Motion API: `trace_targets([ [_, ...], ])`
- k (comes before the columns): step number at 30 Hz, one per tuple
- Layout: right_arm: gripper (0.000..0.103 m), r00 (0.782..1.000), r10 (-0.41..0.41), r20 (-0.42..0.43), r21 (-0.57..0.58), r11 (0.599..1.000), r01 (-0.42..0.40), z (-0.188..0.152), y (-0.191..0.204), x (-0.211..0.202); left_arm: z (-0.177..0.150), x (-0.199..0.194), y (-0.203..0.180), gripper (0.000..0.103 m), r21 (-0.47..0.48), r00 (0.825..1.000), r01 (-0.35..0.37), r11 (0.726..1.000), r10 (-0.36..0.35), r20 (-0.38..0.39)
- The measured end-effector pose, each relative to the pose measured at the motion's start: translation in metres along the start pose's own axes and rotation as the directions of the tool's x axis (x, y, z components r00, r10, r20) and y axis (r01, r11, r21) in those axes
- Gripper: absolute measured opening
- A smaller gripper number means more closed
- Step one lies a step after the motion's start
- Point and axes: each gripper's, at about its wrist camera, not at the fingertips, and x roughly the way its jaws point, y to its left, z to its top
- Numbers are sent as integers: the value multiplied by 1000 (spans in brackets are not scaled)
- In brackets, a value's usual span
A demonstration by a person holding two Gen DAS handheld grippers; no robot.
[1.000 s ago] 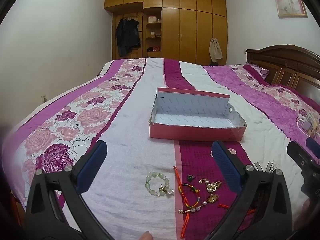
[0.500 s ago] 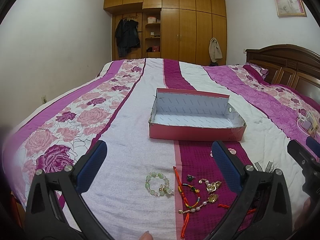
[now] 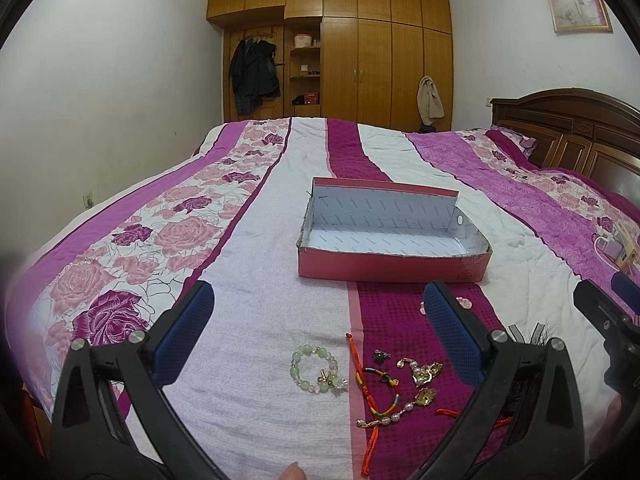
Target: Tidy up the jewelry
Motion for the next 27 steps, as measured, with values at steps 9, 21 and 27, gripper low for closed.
trace_targets([
  [9,103,1000,0,2,1,1000,0,1,1,-2,0,0,0,98,1,1000,1,1000,-1,1],
  [21,103,1000,1,4,1,1000,-1,1,1,-1,0,0,0,98,3,1000,0,1000,0,2],
  [27,103,1000,1,5,2,1000,-1,1,1,-1,1,0,-1,98,2,1000,0,1000,0,3],
])
